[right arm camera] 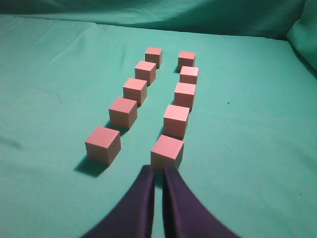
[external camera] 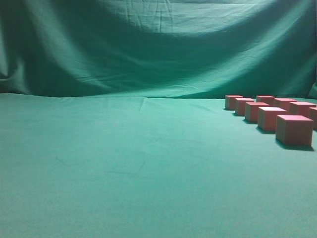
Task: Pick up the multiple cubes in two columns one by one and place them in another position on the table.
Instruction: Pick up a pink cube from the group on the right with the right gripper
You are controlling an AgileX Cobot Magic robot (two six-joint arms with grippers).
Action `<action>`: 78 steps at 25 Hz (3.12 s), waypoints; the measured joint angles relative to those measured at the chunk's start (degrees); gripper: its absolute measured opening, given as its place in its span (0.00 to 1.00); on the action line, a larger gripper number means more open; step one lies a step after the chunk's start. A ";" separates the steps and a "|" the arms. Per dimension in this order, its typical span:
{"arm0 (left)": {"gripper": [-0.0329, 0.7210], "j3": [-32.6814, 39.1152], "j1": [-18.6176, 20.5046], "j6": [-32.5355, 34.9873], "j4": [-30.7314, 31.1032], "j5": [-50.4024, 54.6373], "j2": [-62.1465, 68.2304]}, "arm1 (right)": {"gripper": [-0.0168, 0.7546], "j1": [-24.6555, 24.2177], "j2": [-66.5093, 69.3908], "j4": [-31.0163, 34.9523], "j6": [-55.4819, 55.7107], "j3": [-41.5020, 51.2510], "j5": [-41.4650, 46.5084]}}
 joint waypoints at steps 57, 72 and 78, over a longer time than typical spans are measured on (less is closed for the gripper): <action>0.04 0.00 0.00 0.00 0.00 0.00 0.00 | 0.02 0.12 51.47 11.46 -2.93 -45.21 36.44; 0.04 0.00 0.00 0.00 0.00 0.00 0.00 | 0.02 12.51 77.41 -1.69 14.21 -47.05 24.23; 0.04 0.00 0.00 0.00 0.00 0.00 0.00 | 0.02 12.51 85.33 -4.39 14.99 -51.57 21.50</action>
